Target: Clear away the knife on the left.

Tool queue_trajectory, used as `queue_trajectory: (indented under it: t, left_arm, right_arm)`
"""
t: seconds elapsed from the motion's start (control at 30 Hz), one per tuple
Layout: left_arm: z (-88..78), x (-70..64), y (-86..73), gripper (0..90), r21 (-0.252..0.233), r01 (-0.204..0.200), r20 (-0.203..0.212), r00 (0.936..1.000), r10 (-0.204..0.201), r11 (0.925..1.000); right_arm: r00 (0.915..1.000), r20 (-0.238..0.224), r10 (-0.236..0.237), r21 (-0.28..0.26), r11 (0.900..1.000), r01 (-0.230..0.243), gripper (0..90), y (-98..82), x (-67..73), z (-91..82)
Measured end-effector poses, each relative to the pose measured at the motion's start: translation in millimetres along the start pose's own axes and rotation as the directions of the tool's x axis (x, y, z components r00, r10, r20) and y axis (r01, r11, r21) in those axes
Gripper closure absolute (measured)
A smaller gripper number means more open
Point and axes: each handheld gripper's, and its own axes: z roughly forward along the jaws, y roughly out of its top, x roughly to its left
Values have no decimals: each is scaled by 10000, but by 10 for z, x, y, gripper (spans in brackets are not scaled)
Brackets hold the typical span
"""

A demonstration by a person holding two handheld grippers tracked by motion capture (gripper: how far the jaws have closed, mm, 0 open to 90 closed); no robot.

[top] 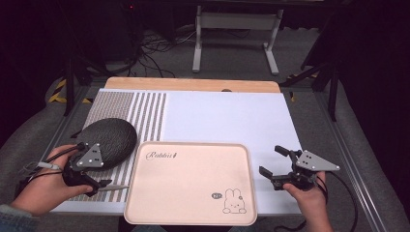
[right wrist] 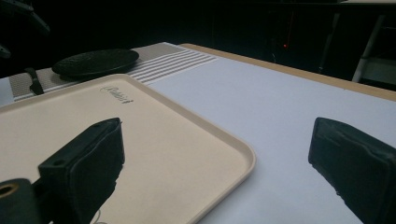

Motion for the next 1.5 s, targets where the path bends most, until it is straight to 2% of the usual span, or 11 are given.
queue_trajectory:
  t: [0.27, 0.53, 0.6, 0.73, 1.0, 1.17, 1.2, 1.23, 1.27, 1.3, 1.5]
  left_arm:
    - [-16, 12, 4, 83, 1048, -450, 119, 9990, 440, 9935]
    - [32, 30, -48, 81, 2018, -899, 432, 9956, 829, 9753]
    - [57, 41, -80, 89, 2159, -674, 539, 9969, 571, 9741]
    - [146, 62, -170, 112, 2756, -588, 946, 9949, 338, 9595]
    - [255, 104, -326, 177, 2908, -922, 1386, 9889, 534, 9523]
    - [330, 129, -397, 231, 3356, -1665, 1793, 9776, 1107, 9272]
    - [330, 129, -397, 241, 3356, -1665, 1793, 9776, 1107, 9272]
    - [358, 145, -403, 251, 3576, -2141, 1820, 9707, 1570, 9090]
    - [358, 145, -403, 257, 3576, -2141, 1820, 9707, 1570, 9090]
    - [393, 172, -407, 272, 3647, -2632, 1947, 9596, 2032, 8932]
    - [485, 204, -437, 355, 3724, -3074, 2388, 9435, 2297, 8757]
  right_arm:
    - [10000, 0, 44, -13, 10000, -44, 42, -14, -19, -10]
    - [10000, -7, 71, -30, 10000, -71, 42, -15, -22, -13]
    - [9999, -18, 125, -11, 9999, -125, 43, -16, -22, -16]
    - [9999, 0, 172, 5, 9999, -172, 44, -23, -25, -24]
    - [9997, -25, 242, -36, 9997, -242, 43, -27, -26, -31]
    - [9997, -44, 258, -17, 9997, -258, 43, -39, -23, -30]
    - [9996, -55, 275, -18, 9996, -275, 43, -45, -20, -34]
    - [9996, -59, 291, -11, 9996, -291, 44, -50, -17, -41]
    - [9996, -59, 291, -11, 9996, -291, 44, -50, -17, -41]
    - [9996, -29, 298, -1, 9996, -298, 45, -57, -12, -57]
    - [9997, 59, 240, -94, 9997, -239, 51, -60, -8, -130]
